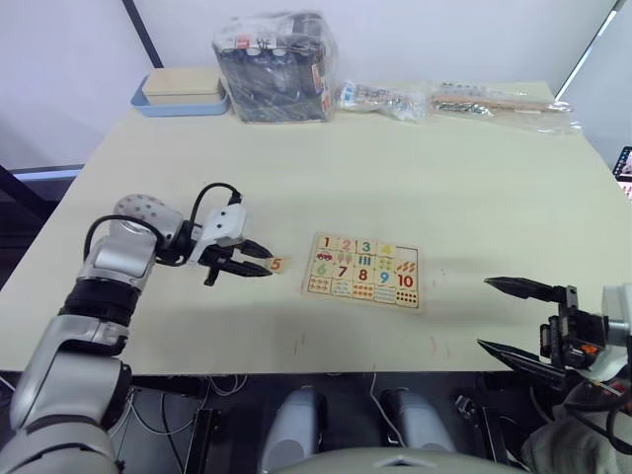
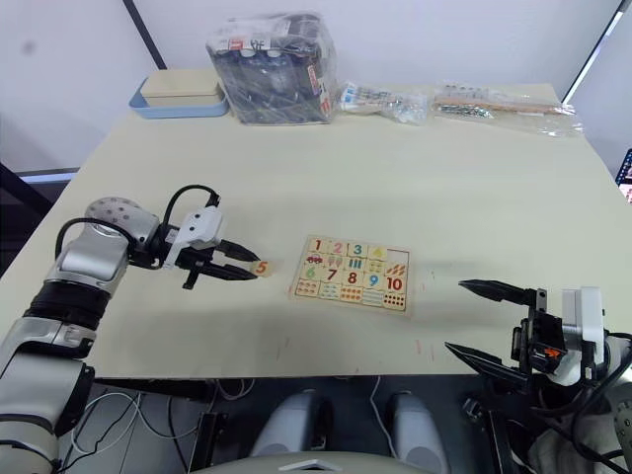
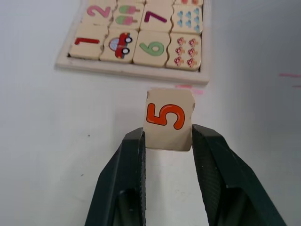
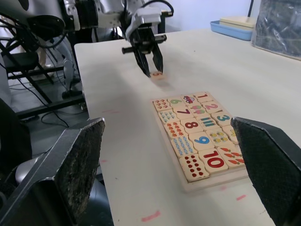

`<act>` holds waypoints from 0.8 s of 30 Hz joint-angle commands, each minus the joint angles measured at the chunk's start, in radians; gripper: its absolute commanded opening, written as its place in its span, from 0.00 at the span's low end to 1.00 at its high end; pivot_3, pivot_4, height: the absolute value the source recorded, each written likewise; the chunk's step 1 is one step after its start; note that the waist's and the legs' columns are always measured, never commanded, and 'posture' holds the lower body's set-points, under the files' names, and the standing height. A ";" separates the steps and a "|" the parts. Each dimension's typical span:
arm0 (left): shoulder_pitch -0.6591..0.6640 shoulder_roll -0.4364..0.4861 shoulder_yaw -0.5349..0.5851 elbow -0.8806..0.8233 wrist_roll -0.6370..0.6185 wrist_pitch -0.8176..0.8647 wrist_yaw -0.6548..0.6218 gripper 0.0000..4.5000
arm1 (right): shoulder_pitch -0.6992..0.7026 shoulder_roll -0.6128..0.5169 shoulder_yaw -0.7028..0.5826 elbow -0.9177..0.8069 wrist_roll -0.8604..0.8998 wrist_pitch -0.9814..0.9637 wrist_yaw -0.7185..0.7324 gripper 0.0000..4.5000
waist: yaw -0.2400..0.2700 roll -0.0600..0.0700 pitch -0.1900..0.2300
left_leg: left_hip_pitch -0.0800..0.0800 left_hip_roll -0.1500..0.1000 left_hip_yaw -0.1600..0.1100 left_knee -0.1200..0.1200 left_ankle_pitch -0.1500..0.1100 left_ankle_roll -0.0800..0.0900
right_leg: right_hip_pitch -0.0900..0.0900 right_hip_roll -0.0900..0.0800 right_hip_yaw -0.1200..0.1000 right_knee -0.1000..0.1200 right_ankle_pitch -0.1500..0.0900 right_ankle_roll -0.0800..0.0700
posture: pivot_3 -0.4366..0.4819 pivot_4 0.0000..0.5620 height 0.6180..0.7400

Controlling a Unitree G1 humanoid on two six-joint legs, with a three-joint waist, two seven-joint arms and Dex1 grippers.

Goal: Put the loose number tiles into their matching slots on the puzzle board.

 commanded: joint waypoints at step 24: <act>-0.621 -0.351 -0.431 -0.029 0.219 0.649 0.082 0.21 | 0.139 0.110 -0.126 -0.039 -0.008 -0.110 -0.071 1.00 | -0.003 0.000 0.000 | -0.001 -0.005 -0.001 0.001 0.000 0.000 | 0.000 0.005 0.006 0.001 -0.003 -0.002 | 0.48 0.27 1.00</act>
